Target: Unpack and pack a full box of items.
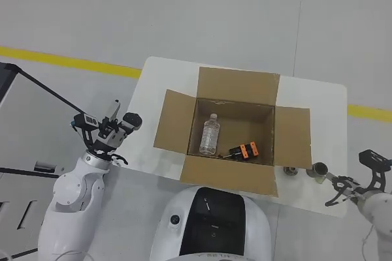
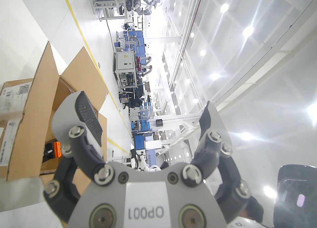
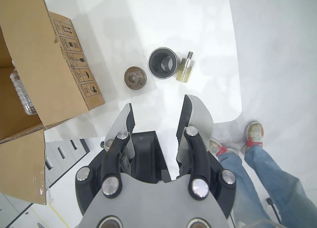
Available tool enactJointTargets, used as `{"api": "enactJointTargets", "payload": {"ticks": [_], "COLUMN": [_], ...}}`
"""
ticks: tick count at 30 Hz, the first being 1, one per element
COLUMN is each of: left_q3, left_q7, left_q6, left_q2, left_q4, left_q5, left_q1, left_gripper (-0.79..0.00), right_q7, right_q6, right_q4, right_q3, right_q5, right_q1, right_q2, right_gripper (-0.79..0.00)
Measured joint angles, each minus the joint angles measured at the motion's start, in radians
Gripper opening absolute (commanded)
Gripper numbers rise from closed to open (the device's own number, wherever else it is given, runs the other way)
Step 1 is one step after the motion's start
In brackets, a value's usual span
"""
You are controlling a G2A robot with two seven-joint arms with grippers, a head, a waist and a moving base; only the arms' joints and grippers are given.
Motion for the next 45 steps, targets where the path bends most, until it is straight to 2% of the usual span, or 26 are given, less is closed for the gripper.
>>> {"api": "enactJointTargets", "payload": {"ticks": [3, 7, 9, 12, 13, 16, 17, 22, 27, 30, 32, 34, 37, 39, 40, 43, 45], "left_q3": [0.0, 0.0, 0.0, 0.0, 0.0, 0.0, 0.0, 0.0, 0.0, 0.0, 0.0, 0.0, 0.0, 0.0, 0.0, 0.0, 0.0], "left_q7": [0.0, 0.0, 0.0, 0.0, 0.0, 0.0, 0.0, 0.0, 0.0, 0.0, 0.0, 0.0, 0.0, 0.0, 0.0, 0.0, 0.0], "left_q6": [0.0, 0.0, 0.0, 0.0, 0.0, 0.0, 0.0, 0.0, 0.0, 0.0, 0.0, 0.0, 0.0, 0.0, 0.0, 0.0, 0.0], "left_q2": [0.0, 0.0, 0.0, 0.0, 0.0, 0.0, 0.0, 0.0, 0.0, 0.0, 0.0, 0.0, 0.0, 0.0, 0.0, 0.0, 0.0], "left_q4": [0.0, 0.0, 0.0, 0.0, 0.0, 0.0, 0.0, 0.0, 0.0, 0.0, 0.0, 0.0, 0.0, 0.0, 0.0, 0.0, 0.0], "left_q5": [0.0, 0.0, 0.0, 0.0, 0.0, 0.0, 0.0, 0.0, 0.0, 0.0, 0.0, 0.0, 0.0, 0.0, 0.0, 0.0, 0.0], "left_q1": [0.0, 0.0, 0.0, 0.0, 0.0, 0.0, 0.0, 0.0, 0.0, 0.0, 0.0, 0.0, 0.0, 0.0, 0.0, 0.0, 0.0], "left_gripper": [0.0, 0.0, 0.0, 0.0, 0.0, 0.0, 0.0, 0.0, 0.0, 0.0, 0.0, 0.0, 0.0, 0.0, 0.0, 0.0, 0.0], "right_q7": [-0.042, -0.173, -0.256, -0.383, -0.41, -0.382, -0.376, -0.376, -0.434, -0.592, -0.728, -0.81, -0.893, -0.99, -1.075, -1.273, -1.349], "right_q6": [0.054, 0.178, 0.174, 0.101, 0.061, -0.06, -0.07, -0.026, -0.071, -0.124, -0.212, -0.303, -0.407, -0.449, -0.463, -0.467, -0.45], "right_q4": [-0.042, -0.176, -0.179, -0.171, -0.171, -0.172, -0.172, -0.172, -0.172, -0.172, -0.149, -0.075, 0.034, 0.101, 0.146, 0.252, 0.292], "right_q3": [-0.036, -0.078, -0.101, -0.096, -0.078, -0.049, -0.049, -0.051, -0.041, -0.006, 0.005, -0.022, -0.074, -0.111, -0.135, -0.208, -0.248], "right_q5": [-0.092, -0.255, -0.28, -0.215, -0.17, -0.041, -0.028, -0.07, -0.036, 0.078, 0.111, 0.096, 0.01, -0.056, -0.093, -0.189, -0.24], "right_q1": [-0.013, -0.097, -0.116, -0.14, -0.154, -0.172, -0.172, -0.171, -0.173, -0.254, -0.351, -0.392, -0.357, -0.355, -0.356, -0.356, -0.356], "right_q2": [-0.002, -0.014, -0.019, -0.028, -0.03, -0.031, -0.031, -0.031, -0.036, -0.054, -0.068, -0.08, -0.097, -0.109, -0.117, -0.134, -0.141], "right_gripper": [-0.437, -0.437, -0.428, -0.397, -0.018, -0.018, -0.018, 0.0, 0.0, 0.0, 0.0, 0.0, 0.0, 0.0, 0.0, 0.0, 0.0]}}
